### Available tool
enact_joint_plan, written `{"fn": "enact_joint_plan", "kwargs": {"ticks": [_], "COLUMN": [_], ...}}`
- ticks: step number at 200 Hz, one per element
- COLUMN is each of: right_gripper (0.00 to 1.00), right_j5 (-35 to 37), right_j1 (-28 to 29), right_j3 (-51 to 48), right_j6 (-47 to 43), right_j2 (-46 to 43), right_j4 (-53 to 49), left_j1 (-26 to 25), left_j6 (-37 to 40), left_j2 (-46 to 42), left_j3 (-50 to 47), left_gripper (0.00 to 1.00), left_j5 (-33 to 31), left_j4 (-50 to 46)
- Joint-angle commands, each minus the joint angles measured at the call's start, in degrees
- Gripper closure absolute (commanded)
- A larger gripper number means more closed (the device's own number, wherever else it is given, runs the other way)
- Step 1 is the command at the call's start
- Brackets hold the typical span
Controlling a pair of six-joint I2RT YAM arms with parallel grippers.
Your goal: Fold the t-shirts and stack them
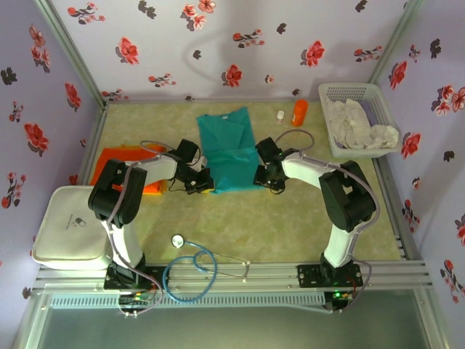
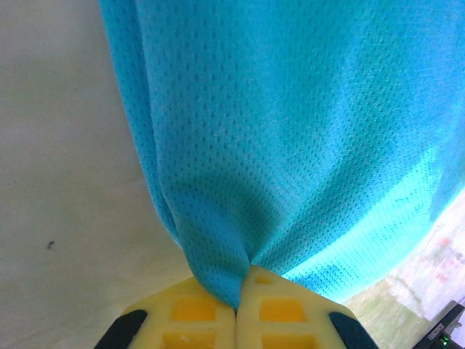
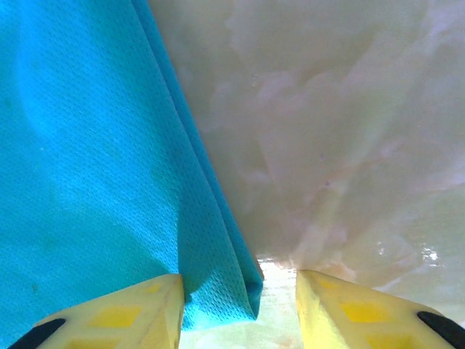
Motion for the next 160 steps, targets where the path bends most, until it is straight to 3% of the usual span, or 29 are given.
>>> {"fn": "enact_joint_plan", "kwargs": {"ticks": [1, 93, 160], "right_gripper": [0.57, 0.66, 0.95], "right_j5": [-0.35, -3.37, -0.98], "right_j1": [0.39, 1.03, 0.94], "right_j3": [-0.14, 0.02, -1.37], "right_j6": [-0.76, 1.06, 1.45], "right_j2": [-0.80, 2.48, -1.14], "right_j4": [-1.51, 1.18, 1.33], "left_j1": [-0.98, -1.28, -1.74], "left_j6": [1.69, 1.68, 3.45], "left_j2": [-0.92, -0.93, -2.57], "left_j3": [-0.35, -0.79, -1.49], "left_gripper": [1.00, 1.00, 1.00], "left_j5": [-2.07, -2.01, -3.11], "left_j4": [-3.33, -3.08, -5.16]}}
